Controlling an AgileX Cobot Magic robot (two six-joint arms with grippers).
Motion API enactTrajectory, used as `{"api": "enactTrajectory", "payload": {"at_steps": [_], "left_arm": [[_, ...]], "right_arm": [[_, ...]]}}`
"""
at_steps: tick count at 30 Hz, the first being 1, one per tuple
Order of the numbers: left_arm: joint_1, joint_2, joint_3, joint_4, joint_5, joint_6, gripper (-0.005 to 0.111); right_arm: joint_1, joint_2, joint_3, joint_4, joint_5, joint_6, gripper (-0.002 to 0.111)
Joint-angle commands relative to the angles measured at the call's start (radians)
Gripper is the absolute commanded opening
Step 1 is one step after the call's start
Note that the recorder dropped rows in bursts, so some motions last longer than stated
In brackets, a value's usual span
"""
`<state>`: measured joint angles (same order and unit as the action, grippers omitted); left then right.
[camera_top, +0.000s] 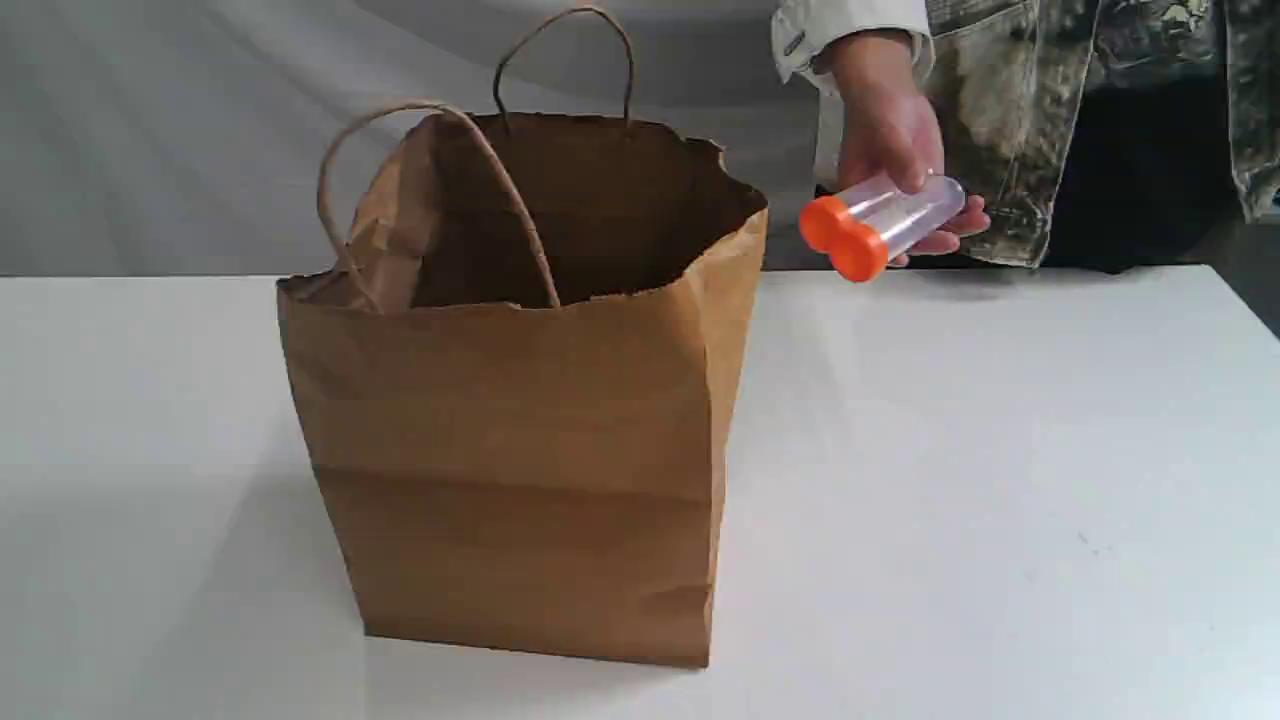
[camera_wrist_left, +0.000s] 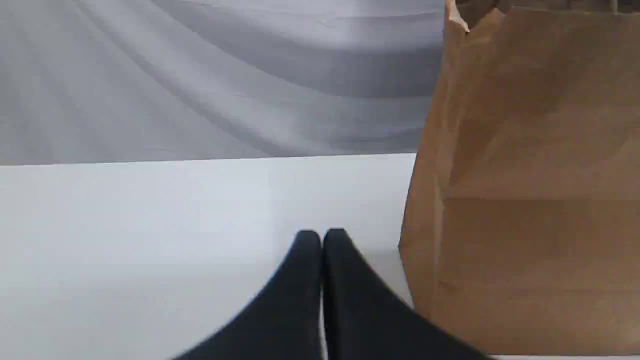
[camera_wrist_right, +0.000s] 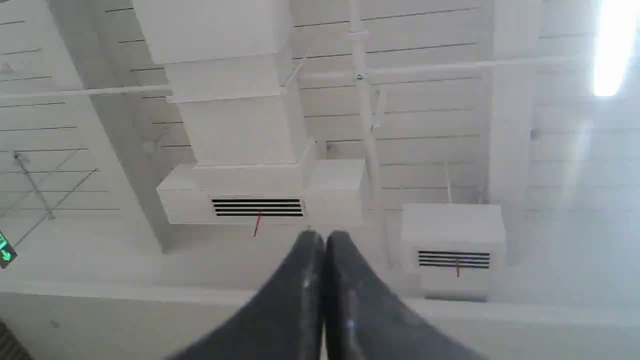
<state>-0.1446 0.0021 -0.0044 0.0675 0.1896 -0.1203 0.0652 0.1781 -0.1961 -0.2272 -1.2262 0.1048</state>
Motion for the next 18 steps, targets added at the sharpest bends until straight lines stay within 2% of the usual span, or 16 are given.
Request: {"api": "enactTrajectory", "payload": {"at_steps": [1, 6, 13, 18], "left_arm": [[-0.005, -0.002, 0.004, -0.003, -0.007, 0.000, 0.000], [-0.005, -0.002, 0.004, -0.003, -0.007, 0.000, 0.000], [-0.005, -0.002, 0.004, -0.003, -0.007, -0.002, 0.000], [-0.005, -0.002, 0.004, -0.003, -0.007, -0.002, 0.000]], "right_arm": [[-0.006, 0.150, -0.095, 0.001, 0.005, 0.066, 0.000], [-0.006, 0.420, -0.227, -0.033, 0.005, 0.188, 0.000], [-0.006, 0.878, -0.520, -0.309, 0.015, 0.271, 0.000], [-0.006, 1.095, -0.707, -0.389, 0.225, 0.385, 0.000]]}}
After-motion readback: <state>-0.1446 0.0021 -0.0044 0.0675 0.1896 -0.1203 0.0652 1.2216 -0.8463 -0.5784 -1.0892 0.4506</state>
